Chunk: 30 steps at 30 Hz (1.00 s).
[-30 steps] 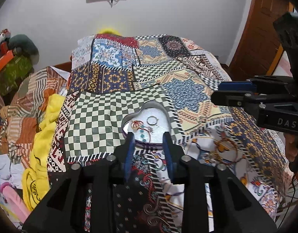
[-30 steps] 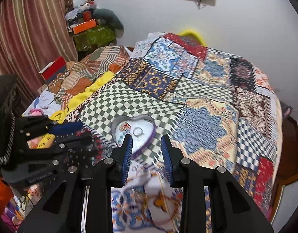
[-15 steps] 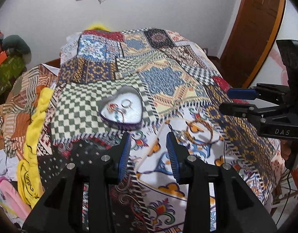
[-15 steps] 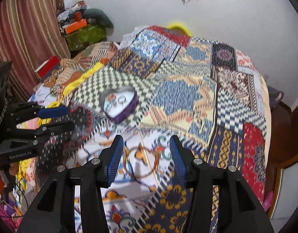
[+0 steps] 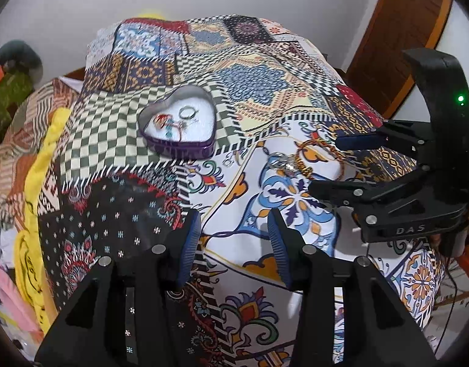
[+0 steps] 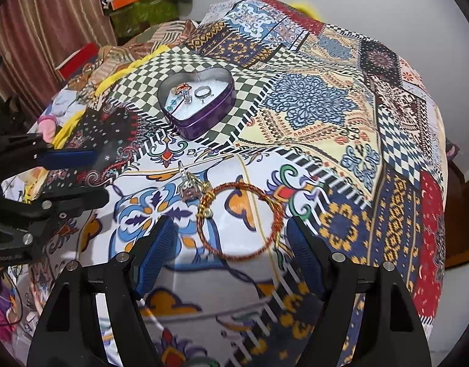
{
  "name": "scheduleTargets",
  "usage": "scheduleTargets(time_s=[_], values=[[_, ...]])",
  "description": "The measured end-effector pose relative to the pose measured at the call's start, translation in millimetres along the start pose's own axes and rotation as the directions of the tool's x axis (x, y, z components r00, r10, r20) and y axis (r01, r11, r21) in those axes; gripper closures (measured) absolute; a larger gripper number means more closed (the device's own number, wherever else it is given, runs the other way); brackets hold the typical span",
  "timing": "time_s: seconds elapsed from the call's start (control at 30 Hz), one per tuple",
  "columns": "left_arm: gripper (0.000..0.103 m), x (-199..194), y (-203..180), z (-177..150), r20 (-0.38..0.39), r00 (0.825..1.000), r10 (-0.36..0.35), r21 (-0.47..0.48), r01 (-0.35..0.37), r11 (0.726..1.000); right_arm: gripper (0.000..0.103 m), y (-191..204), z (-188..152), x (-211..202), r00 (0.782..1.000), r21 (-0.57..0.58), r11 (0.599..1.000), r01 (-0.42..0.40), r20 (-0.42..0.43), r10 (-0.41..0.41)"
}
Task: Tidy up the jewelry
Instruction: 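Move both tools back toward the orange beaded bracelet, then grasp the silver charm with the left tool while the right tool grasps the orange bracelet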
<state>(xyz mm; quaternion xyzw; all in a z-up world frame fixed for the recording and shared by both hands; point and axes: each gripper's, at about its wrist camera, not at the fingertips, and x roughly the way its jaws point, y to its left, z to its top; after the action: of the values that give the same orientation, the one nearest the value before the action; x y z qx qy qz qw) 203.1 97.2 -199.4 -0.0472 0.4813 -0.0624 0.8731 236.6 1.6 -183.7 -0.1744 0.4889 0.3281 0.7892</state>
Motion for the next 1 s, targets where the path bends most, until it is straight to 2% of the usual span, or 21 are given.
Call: scheduleTargets(time_s=[0.13,0.2,0.67,0.83,1.0], values=[[0.059,4.7,3.1,0.9,-0.002,1.000,-0.001,-0.010,0.001,1.000,0.030,-3.1,1.6,7.2,1.000,-0.005,1.000,-0.016,-0.014,0.016],[0.059,7.6,2.5,4.6,0.000,1.000,-0.011,-0.011,0.011,1.000,0.035,-7.4,0.2,9.8,0.999,0.006,1.000,-0.030,-0.016,0.030],[0.059,42.8,-33.1,29.1,-0.022,0.998,-0.064,0.075,0.065,0.995,0.085,-17.0,-5.8,9.8,0.999,-0.045,0.999,0.004,0.044,-0.002],[0.059,55.3,-41.9,33.6,-0.028,0.998,-0.059,0.104,0.061,0.993,0.092,-19.3,-7.2,9.2,0.998,-0.042,0.999,0.004,0.058,-0.002],[0.059,61.4,-43.7,37.6,-0.021,0.996,-0.084,0.107,0.086,0.990,0.093,-24.1,-8.1,8.3,0.998,-0.018,1.000,-0.011,0.066,0.012]])
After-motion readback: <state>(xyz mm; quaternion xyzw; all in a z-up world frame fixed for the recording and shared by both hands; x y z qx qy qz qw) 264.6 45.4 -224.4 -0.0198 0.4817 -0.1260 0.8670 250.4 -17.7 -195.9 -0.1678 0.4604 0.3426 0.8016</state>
